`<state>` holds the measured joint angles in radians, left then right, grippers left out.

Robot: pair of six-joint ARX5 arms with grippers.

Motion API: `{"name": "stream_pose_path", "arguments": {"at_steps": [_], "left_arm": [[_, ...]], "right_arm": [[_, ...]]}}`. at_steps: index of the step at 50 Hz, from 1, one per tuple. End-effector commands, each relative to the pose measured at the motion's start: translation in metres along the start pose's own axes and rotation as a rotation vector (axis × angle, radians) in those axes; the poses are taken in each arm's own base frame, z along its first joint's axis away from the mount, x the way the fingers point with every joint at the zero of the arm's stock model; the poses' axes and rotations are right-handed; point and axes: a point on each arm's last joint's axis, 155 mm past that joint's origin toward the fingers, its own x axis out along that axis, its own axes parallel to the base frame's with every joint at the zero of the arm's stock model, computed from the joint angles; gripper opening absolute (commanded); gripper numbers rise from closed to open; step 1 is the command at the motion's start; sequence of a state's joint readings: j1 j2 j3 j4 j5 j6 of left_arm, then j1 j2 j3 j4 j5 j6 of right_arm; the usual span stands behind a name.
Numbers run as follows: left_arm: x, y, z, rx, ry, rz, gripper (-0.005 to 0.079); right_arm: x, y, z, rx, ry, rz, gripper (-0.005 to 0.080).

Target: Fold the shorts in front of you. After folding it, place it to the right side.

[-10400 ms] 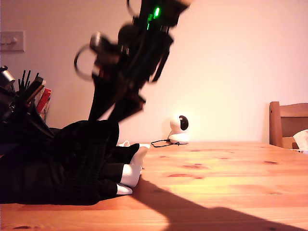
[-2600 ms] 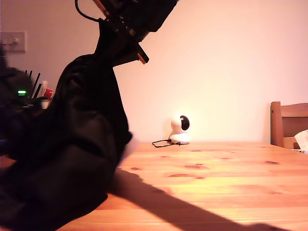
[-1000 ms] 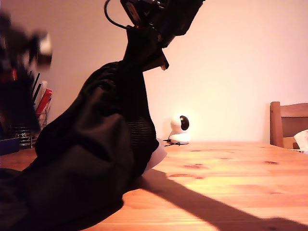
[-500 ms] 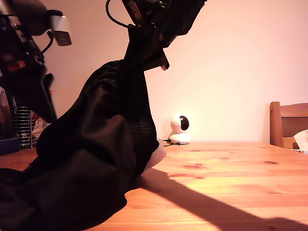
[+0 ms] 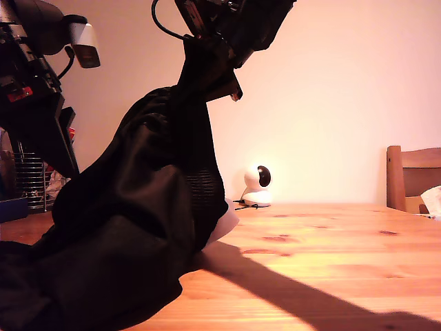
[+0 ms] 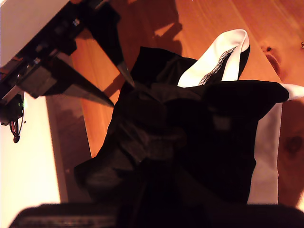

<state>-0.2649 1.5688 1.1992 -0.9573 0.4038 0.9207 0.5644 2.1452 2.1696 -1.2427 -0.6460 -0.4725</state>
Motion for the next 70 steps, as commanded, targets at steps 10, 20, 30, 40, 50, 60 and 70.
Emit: {"name": "stream_pose_path", "arguments": {"at_steps": [10,20,30,40,50,60,70], "left_arm": [[0.014,-0.015,-0.01,-0.029,0.023,-0.073,0.0304],[0.017,-0.021,-0.011,-0.032,0.023,-0.095,0.0305],[0.029,-0.025,-0.016,-0.022,0.034,-0.108,0.0304],[0.031,-0.014,-0.011,-0.001,0.017,-0.066,0.028],[0.037,-0.019,-0.019,-0.023,0.05,-0.102,0.0161],[0.032,-0.029,-0.047,-0.058,0.187,-0.12,-0.0019],[0.019,-0.033,-0.064,-0.147,0.274,-0.093,-0.0019]], "right_arm": [[-0.006,0.006,0.006,-0.025,-0.021,0.0,-0.0011],[-0.007,0.006,0.007,-0.026,-0.024,-0.001,-0.0011],[-0.006,0.006,0.007,-0.026,-0.023,-0.001,-0.0011],[-0.006,0.006,0.006,-0.023,-0.02,-0.001,-0.0011],[-0.006,0.005,0.006,-0.024,-0.02,-0.003,-0.0011],[-0.006,0.005,0.006,-0.024,-0.02,-0.003,-0.0011],[-0.006,0.004,0.01,-0.038,-0.033,-0.01,-0.0011]]}}
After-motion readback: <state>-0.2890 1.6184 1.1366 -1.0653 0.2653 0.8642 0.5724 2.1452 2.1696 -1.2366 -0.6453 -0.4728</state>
